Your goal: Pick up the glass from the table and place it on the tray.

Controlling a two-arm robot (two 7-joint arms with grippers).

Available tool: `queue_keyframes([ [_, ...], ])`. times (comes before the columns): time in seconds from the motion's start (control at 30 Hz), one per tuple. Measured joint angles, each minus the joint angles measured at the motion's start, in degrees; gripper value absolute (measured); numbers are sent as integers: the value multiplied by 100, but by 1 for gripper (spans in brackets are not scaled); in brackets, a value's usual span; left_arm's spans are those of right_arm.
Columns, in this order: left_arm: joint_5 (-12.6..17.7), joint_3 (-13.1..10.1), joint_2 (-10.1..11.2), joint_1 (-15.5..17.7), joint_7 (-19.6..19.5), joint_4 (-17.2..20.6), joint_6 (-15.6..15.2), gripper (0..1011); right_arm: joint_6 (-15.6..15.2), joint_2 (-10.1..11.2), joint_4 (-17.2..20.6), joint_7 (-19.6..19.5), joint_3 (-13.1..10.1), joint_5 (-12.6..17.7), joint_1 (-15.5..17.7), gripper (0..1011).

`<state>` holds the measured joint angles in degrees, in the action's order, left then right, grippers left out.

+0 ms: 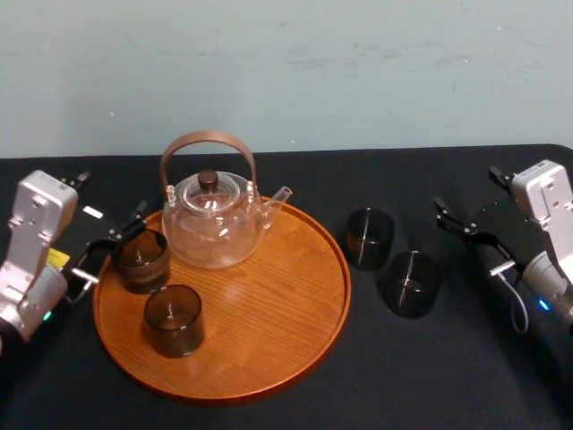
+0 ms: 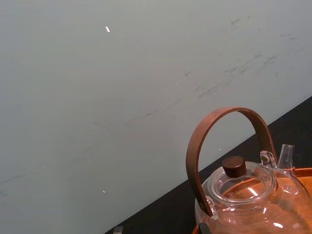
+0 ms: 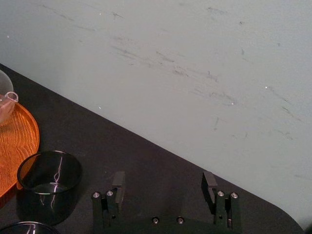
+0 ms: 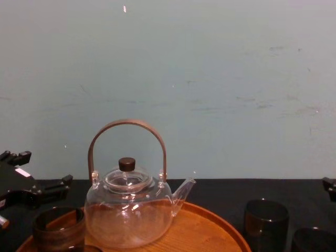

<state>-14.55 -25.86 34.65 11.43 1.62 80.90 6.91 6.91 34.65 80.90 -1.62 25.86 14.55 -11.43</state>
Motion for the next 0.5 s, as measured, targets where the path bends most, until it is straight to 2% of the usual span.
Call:
queue_keyframes([
  [0.5,0,0,0,0,0,0,0,1001,0,0,0,0,0,0,0,1002],
])
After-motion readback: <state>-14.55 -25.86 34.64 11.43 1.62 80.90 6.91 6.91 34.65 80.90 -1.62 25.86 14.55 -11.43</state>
